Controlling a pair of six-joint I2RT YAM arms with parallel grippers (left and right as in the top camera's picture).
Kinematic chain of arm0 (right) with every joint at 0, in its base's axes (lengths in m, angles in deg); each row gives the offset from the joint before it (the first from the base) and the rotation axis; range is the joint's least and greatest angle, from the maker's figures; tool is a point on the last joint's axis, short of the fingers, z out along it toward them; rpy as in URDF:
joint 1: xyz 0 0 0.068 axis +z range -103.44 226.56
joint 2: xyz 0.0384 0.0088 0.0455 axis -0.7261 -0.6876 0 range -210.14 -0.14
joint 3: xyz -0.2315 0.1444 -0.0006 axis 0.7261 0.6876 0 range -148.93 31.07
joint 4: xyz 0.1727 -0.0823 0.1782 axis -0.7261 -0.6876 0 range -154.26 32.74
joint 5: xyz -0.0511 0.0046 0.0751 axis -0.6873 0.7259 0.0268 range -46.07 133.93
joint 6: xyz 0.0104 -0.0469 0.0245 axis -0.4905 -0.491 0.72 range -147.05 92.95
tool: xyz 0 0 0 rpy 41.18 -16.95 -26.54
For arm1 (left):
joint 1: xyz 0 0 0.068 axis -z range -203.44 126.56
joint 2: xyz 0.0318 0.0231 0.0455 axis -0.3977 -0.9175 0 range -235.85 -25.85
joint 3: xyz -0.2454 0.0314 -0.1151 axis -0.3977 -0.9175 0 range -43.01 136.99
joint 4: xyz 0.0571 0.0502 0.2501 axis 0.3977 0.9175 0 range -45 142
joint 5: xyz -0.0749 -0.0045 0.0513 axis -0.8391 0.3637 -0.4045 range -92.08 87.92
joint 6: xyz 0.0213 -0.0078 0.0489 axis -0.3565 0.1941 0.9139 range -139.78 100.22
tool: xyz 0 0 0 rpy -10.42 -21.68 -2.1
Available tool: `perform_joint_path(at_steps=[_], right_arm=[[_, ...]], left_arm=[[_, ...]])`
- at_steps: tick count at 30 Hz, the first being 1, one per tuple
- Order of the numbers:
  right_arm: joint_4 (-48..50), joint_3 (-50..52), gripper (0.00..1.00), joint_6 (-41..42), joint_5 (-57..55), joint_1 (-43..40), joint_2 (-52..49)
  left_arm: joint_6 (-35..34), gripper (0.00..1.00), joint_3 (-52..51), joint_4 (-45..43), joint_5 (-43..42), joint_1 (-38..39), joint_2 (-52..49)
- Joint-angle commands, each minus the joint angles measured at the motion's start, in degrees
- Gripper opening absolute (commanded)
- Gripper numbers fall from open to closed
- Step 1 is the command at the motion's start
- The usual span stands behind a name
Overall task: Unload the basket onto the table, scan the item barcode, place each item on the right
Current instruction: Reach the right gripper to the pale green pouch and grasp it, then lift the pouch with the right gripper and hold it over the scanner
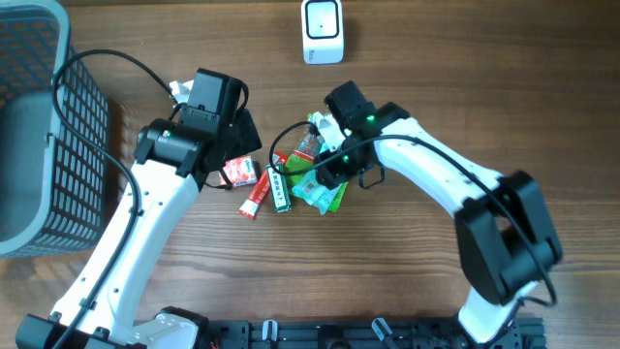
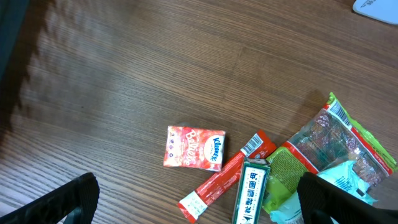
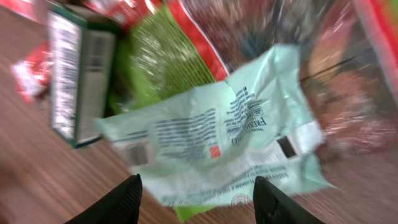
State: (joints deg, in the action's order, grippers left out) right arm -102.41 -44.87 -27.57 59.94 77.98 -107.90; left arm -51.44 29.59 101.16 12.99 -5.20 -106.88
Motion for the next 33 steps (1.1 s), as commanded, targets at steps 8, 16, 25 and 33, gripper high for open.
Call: perform_joint_path(at_steps=[8,16,25,33], right_arm=[[4.35,5.11,0.54,-7.21,4.13,1.42,3.8],[10.97,8.96,0.48,-8.46,3.82,2.91,-0.09],[8.2,5.84,0.56,-8.55,2.93,4.35,-0.92],[1.57,-2.05,0.67,-17.11,-10.12,3.39,4.11]], left_arm=[[-0.76,1.0,0.07,-1.44,-0.7,-0.09,0.02],[4.42,1.0,0.07,-8.02,-22.1,-7.98,-0.31],[4.26,1.0,0.07,-7.3,-21.86,-20.13,-0.39],[4.24,1.0,0.07,-7.32,-21.86,-20.06,-0.39]])
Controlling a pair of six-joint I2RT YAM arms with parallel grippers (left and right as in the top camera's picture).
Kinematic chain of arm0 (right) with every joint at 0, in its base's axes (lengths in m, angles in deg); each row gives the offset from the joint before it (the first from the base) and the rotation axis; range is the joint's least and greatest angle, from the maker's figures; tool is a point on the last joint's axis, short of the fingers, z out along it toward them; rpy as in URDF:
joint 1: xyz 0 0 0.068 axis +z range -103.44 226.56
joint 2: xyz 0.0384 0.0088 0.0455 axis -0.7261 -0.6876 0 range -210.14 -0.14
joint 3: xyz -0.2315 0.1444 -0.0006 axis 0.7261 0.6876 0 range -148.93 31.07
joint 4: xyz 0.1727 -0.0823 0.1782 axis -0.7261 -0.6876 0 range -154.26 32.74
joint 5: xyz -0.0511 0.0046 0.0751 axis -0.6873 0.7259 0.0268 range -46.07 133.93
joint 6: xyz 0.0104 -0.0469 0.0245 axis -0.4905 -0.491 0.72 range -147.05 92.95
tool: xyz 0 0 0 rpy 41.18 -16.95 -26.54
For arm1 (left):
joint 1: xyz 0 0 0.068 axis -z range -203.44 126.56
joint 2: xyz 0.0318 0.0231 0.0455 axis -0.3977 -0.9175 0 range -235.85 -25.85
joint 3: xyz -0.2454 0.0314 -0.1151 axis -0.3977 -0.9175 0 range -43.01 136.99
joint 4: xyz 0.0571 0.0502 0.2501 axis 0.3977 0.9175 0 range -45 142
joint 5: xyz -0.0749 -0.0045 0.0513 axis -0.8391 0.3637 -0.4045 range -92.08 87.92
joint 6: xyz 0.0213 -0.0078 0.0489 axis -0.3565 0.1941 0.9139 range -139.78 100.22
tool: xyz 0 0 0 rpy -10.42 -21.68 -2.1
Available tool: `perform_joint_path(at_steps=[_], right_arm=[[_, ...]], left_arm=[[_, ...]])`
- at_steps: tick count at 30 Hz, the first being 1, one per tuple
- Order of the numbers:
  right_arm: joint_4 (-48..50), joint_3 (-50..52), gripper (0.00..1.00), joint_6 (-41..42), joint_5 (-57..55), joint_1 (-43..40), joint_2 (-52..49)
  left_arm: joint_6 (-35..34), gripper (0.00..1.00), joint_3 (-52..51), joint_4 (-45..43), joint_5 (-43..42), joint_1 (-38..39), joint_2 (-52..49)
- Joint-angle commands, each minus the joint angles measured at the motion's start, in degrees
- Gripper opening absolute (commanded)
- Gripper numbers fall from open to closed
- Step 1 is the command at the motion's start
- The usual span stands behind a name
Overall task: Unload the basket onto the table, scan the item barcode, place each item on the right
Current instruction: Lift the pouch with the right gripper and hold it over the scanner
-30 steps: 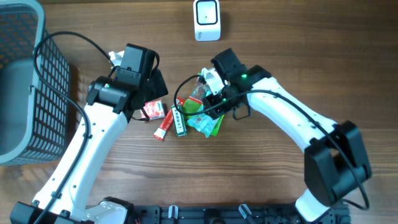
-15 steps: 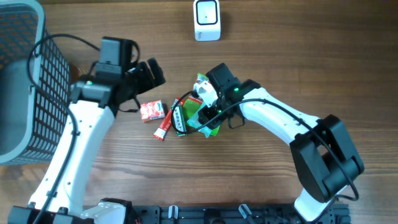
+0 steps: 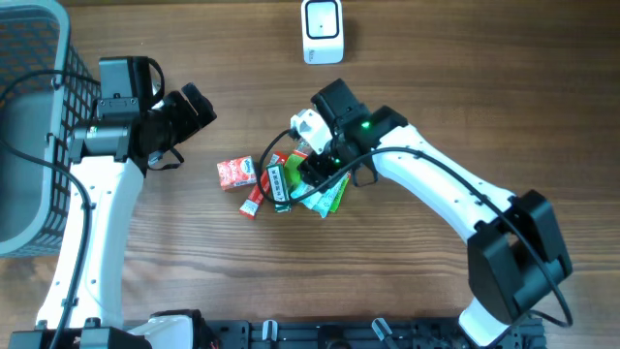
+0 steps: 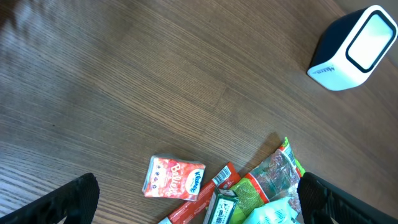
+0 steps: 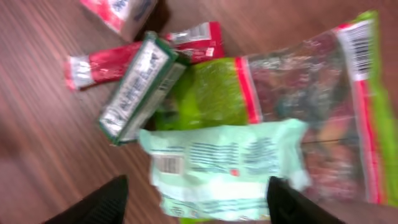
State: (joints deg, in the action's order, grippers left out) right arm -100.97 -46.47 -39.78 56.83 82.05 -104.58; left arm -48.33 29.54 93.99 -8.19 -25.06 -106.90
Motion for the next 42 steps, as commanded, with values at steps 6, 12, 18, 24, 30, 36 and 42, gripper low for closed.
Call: perform_joint_path(at_steps=[6,12,18,24,30,36,42], right_arm=[[5.31,2.49,0.66,-8.41,-1.33,-4.87,-0.72],[5.03,3.78,0.5,-11.26,2.25,-5.88,-6.56],[9.22,9.6,0.5,-9.29,2.23,-5.88,-7.17],[1.42,4.2,0.04,-4.2,2.95,-5.92,-0.07],[-8.13,4.57,0.04,14.62,-3.48,-15.45,9.7],[2.78,19.56,0.04,23.34,0.2,-26.51,9.03],[6.4,23.82,0.68,21.73,0.87,-26.51,9.03]], left_arm=[[1.16,1.0,0.11,-0.15,-0.68,-0.2,-0.37],[1.16,1.0,0.11,-0.13,-0.7,-0.2,-0.37],[1.14,1.0,0.11,-0.15,-0.7,-0.2,-0.37],[1.14,1.0,0.11,-0.15,-0.7,-0.2,-0.37],[1.14,1.0,0.11,-0.15,-0.68,-0.2,-0.37],[1.16,1.0,0.11,-0.15,-0.68,-0.2,-0.37],[1.14,1.0,0.11,-0.15,-0.68,-0.2,-0.37]])
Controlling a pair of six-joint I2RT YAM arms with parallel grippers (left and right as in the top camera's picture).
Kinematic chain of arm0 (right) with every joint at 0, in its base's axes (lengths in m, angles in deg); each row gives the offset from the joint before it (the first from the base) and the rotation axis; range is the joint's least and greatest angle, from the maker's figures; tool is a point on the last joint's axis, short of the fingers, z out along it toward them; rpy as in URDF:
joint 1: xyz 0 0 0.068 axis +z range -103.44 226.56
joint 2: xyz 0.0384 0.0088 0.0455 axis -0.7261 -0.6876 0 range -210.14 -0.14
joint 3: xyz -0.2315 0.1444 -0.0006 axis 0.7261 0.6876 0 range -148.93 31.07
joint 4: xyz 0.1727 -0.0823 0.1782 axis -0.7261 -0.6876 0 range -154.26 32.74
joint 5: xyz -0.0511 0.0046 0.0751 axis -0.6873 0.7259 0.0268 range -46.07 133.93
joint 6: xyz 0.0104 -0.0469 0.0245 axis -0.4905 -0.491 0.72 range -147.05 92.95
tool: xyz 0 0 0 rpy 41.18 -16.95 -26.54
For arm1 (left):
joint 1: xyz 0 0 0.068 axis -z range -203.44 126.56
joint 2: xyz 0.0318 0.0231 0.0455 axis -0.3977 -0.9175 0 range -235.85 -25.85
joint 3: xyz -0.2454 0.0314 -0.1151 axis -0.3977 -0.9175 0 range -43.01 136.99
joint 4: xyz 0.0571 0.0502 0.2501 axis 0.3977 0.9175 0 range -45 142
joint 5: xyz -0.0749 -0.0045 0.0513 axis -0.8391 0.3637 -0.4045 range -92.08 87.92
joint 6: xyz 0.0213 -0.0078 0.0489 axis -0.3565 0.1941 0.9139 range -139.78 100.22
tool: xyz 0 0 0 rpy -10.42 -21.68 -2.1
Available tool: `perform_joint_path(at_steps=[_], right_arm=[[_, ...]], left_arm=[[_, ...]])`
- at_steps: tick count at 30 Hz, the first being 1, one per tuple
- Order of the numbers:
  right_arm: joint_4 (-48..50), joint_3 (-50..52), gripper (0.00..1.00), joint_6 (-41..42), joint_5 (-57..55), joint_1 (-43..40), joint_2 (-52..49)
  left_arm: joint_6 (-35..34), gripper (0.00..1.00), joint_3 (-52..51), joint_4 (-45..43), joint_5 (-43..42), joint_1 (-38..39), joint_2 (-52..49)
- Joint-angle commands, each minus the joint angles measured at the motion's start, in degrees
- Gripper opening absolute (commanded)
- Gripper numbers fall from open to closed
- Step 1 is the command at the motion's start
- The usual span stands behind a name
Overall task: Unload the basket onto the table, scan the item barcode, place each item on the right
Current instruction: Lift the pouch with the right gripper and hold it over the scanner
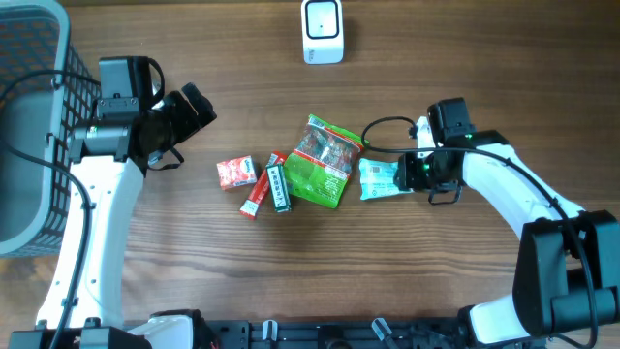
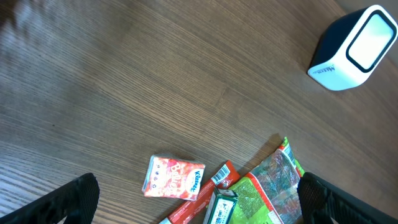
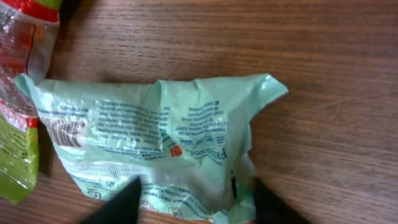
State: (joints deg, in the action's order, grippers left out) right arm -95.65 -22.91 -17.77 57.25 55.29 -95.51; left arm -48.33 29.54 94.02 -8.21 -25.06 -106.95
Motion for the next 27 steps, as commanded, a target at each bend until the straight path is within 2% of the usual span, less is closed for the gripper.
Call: perform_joint_path(at_steps=[1,3,8,10,12,14,15,16,17,20,22,27], right_arm=[[1.84,0.26,0.72,-0.31,0.42,0.24,-0.04],[2.62,0.26,0.76,-0.26,-0.04,0.22,-0.04],[3.74,1.73,0.76,0.09,0.04,0.24,-0.04],[6.6,4.46,0.74,2.64,0.11,0.24,-0.04],[9.16,6.25,0.65,4.24,2.05,0.24,-0.04],[11.3,7.98,0.51,4.26,5.27,0.24,-0.04],[11.26,7.98,0.26,4.22,5.51,0.24,-0.02],[11.37,7.96,0.08,4.09,6.25,0.22,0.0],[11.69,7.8,0.04,1.92,7.63,0.07,0.26],[10.67,7.06,0.04,-6.99,18.21,-2.89,5.29],[8.31,7.06,0.04,-7.78,23.67,-5.35,11.08],[1.07,7.06,0.04,-9.25,24.74,-5.75,19.26]], left_arm=[[1.16,1.0,0.11,-0.17,-0.68,-0.2,-0.33],[1.16,1.0,0.11,-0.17,-0.66,-0.2,-0.33],[1.14,1.0,0.11,-0.17,-0.66,-0.2,-0.33],[1.14,1.0,0.11,-0.17,-0.68,-0.2,-0.33],[1.14,1.0,0.11,-0.17,-0.66,-0.2,-0.33],[1.14,1.0,0.11,-0.15,-0.66,-0.2,-0.33],[1.16,1.0,0.11,-0.17,-0.68,-0.2,-0.33],[1.14,1.0,0.11,-0.17,-0.68,-0.2,-0.33],[1.14,1.0,0.11,-0.17,-0.68,-0.2,-0.33],[1.14,1.0,0.11,-0.17,-0.66,-0.2,-0.33],[1.14,1.0,0.11,-0.17,-0.66,-0.2,-0.33],[1.14,1.0,0.11,-0.09,-0.68,-0.2,-0.33]])
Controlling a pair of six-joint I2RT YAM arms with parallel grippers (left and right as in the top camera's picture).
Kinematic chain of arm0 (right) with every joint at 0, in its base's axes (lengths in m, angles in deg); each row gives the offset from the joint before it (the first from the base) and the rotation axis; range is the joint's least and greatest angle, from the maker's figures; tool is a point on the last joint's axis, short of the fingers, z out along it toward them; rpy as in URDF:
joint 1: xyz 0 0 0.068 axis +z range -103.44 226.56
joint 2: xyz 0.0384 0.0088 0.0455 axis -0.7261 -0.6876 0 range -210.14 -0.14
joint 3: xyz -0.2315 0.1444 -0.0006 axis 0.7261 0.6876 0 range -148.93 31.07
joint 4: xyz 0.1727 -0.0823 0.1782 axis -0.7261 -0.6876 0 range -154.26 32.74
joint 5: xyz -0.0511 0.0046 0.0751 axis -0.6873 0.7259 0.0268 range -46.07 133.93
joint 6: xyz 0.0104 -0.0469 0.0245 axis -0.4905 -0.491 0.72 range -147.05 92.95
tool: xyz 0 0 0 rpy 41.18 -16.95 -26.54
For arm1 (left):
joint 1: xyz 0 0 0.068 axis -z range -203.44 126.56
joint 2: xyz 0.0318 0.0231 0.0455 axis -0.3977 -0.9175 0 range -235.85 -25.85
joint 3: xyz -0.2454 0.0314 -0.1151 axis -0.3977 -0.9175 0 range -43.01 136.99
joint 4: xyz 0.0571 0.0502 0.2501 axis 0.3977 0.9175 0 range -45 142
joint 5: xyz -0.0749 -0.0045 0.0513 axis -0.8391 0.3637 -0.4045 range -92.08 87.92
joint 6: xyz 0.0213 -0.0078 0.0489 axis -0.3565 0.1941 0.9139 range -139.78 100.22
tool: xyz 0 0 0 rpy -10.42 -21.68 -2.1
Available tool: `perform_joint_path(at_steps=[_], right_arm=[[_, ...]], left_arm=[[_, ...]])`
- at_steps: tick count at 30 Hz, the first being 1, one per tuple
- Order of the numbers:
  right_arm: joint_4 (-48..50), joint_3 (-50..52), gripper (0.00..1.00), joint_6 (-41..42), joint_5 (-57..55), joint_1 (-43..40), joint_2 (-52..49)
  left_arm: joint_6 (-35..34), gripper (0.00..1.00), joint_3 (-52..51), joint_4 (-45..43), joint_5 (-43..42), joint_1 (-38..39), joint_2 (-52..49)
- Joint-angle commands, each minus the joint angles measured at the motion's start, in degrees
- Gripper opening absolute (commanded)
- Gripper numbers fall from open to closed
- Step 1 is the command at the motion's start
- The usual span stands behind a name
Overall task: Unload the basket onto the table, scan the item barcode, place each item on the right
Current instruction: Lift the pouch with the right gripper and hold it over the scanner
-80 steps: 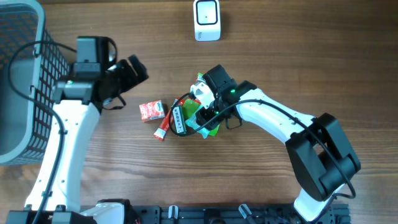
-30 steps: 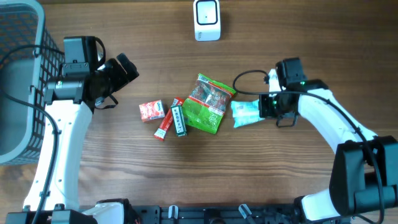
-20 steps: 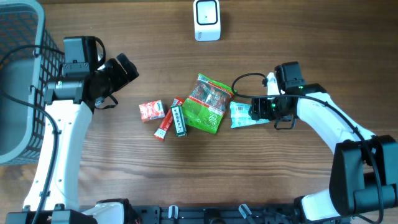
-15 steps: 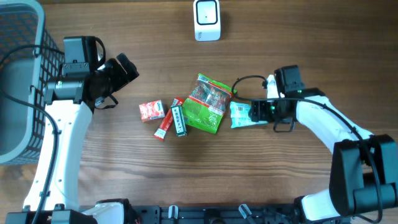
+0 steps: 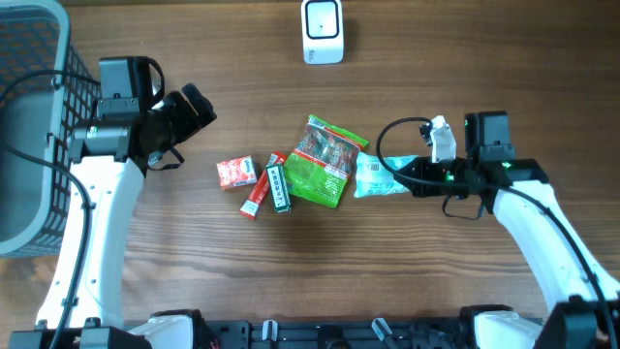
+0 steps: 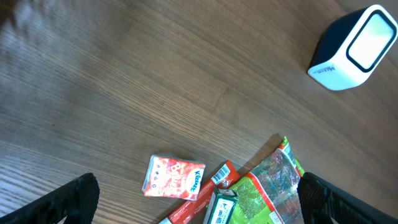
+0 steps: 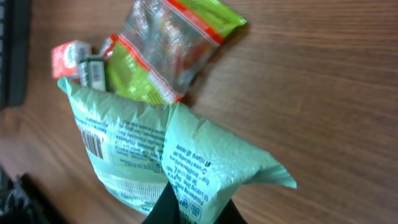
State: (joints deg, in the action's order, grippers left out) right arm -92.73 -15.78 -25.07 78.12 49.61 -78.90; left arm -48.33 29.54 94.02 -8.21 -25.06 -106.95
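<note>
A pale green packet (image 5: 376, 178) sits pinched at one edge in my right gripper (image 5: 411, 178), just right of the pile. In the right wrist view the packet (image 7: 149, 140) is held off the wood with its printed side and a barcode (image 7: 93, 144) facing the camera, and the right gripper (image 7: 189, 210) is shut on its lower edge. The white scanner (image 5: 322, 31) stands at the far middle of the table and also shows in the left wrist view (image 6: 351, 48). My left gripper (image 5: 197, 110) hangs open, up and to the left of the pile.
A grey mesh basket (image 5: 39, 126) fills the far left. The pile holds a red tissue pack (image 5: 236, 172), a red stick pack (image 5: 258, 194), a green box (image 5: 278, 188) and a green-and-clear snack bag (image 5: 325, 162).
The right gripper's fingers stood apart around the green packet lying on the wood. Now they are shut on its edge, the packet is raised, and the wrist sits farther right. The left arm is unchanged.
At first my left gripper hung over the pile and my right gripper was open above the green packet in it. Then the left arm was back by the basket. Later the packet lay right of the pile between the right fingers, and now it is gripped and lifted.
</note>
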Motion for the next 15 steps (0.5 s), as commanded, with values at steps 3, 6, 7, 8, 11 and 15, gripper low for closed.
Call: perform_joint_path(at_steps=[3,6,7,8,11,15], right_arm=[[-3.17,-0.04,0.04,-1.99,8.31,-0.07,3.21],[-2.69,-0.04,0.04,-1.97,10.93,-0.07,3.21],[-2.78,-0.04,0.04,-1.88,10.91,-0.07,3.21],[-2.78,-0.04,0.04,-1.75,10.91,-0.07,3.21],[-2.75,-0.04,0.04,-0.02,10.88,-0.07,3.21],[-2.73,-0.04,0.04,-0.11,10.01,-0.07,3.21]], left_arm=[[1.14,1.0,0.11,-0.13,-0.66,-0.2,-0.33],[1.14,1.0,0.11,-0.13,-0.68,-0.2,-0.33],[1.14,1.0,0.11,-0.13,-0.68,-0.2,-0.33],[1.16,1.0,0.11,-0.13,-0.68,-0.2,-0.33],[1.16,1.0,0.11,-0.13,-0.68,-0.2,-0.33],[1.14,1.0,0.11,-0.13,-0.68,-0.2,-0.33]])
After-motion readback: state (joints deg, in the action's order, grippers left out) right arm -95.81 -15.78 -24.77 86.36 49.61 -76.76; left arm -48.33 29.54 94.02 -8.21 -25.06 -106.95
